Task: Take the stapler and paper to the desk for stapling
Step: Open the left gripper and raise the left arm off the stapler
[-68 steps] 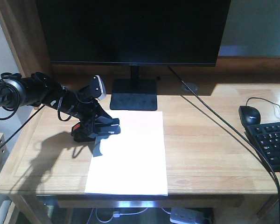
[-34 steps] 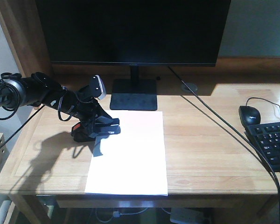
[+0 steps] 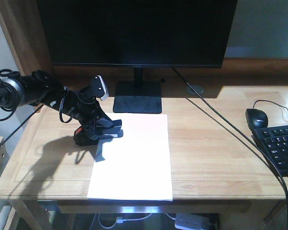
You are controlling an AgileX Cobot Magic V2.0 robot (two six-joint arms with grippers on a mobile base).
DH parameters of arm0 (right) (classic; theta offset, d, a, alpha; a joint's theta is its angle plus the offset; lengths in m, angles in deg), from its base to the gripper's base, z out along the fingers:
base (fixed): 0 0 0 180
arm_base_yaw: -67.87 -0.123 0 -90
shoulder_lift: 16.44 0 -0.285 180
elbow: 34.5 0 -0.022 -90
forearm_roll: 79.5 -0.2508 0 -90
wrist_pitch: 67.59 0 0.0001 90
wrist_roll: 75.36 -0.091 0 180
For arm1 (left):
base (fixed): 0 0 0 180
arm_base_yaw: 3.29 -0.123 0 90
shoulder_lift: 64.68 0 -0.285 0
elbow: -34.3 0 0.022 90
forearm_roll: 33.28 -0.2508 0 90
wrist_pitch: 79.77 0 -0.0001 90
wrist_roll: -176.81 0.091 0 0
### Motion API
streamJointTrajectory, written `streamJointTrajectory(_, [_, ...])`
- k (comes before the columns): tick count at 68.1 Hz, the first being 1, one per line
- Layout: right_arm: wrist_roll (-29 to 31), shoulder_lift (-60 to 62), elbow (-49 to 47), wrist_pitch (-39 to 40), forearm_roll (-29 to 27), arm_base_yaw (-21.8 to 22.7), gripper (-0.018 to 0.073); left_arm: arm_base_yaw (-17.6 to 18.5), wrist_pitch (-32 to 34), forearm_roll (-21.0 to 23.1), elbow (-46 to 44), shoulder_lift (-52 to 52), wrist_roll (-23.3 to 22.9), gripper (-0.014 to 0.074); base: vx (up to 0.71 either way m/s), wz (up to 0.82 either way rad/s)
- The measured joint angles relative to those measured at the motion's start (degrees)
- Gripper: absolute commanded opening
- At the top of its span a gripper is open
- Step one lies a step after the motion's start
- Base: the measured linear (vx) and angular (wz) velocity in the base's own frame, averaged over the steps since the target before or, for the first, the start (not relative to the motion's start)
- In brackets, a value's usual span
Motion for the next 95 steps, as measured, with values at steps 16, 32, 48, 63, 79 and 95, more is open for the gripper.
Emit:
streamJointTrajectory(16, [0.0,0.0,0.0,0.0,0.0,0.0,0.0578,0.0,0.3,-15.8,1.0,-7.7,-16.2,-0.0006,0.0,0.0])
streamJointTrajectory(32, [0.0,0.0,0.0,0.0,0.0,0.0,0.0578,0.0,-1.4,-37.7,0.9,-17.8,-41.8,-0.0006,0.0,0.0])
streamJointTrajectory(48, [0.0,0.0,0.0,0.0,0.0,0.0,0.0578,0.0,-4.4,-56.3,0.9,-25.8,-75.2,-0.0006,0.0,0.0])
streamJointTrajectory(63, [0.0,0.0,0.0,0.0,0.0,0.0,0.0578,0.0,-3.8,-64.3,0.9,-33.0,-93.7,-0.0006,0.0,0.0])
streamJointTrajectory(79, [0.0,0.0,0.0,0.0,0.0,0.0,0.0578,0.0,-0.4,-65.1,1.5,-40.7,-105.3,-0.0006,0.0,0.0])
streamJointTrajectory(95, [0.0,0.0,0.0,0.0,0.0,0.0,0.0578,0.0,12.3,-65.4,14.5,-53.9,-106.5,-0.0006,0.0,0.0])
